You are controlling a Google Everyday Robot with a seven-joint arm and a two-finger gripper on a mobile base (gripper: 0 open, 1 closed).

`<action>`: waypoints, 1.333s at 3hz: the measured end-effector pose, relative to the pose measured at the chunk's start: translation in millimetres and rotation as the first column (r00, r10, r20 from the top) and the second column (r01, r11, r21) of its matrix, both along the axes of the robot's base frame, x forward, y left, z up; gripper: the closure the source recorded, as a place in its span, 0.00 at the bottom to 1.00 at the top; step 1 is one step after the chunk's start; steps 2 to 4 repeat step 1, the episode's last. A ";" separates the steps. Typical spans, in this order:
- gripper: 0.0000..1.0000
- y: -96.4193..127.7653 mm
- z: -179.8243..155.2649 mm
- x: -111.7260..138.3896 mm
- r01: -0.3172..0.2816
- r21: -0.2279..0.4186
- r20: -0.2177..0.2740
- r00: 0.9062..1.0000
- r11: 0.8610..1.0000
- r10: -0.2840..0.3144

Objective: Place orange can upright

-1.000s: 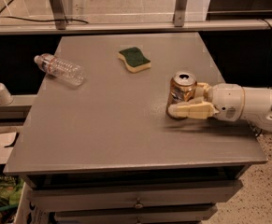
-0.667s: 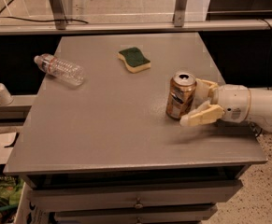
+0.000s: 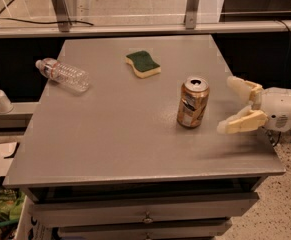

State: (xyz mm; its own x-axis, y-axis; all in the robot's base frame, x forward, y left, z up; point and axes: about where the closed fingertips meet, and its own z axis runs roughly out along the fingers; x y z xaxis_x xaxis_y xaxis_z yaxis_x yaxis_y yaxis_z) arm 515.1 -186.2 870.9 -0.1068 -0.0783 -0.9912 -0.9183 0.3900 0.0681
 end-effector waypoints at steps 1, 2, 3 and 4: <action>0.00 -37.4 20.5 -8.1 0.106 0.021 0.032 0.994 0.994 -0.107; 0.00 -37.4 20.5 -8.1 0.106 0.021 0.032 0.994 0.994 -0.107; 0.00 -37.4 20.5 -8.1 0.106 0.021 0.032 0.994 0.994 -0.107; 0.00 -37.4 20.5 -8.1 0.106 0.021 0.032 0.994 0.994 -0.107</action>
Offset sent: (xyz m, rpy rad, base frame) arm 0.0000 0.0000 0.0000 0.0000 0.0000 0.0000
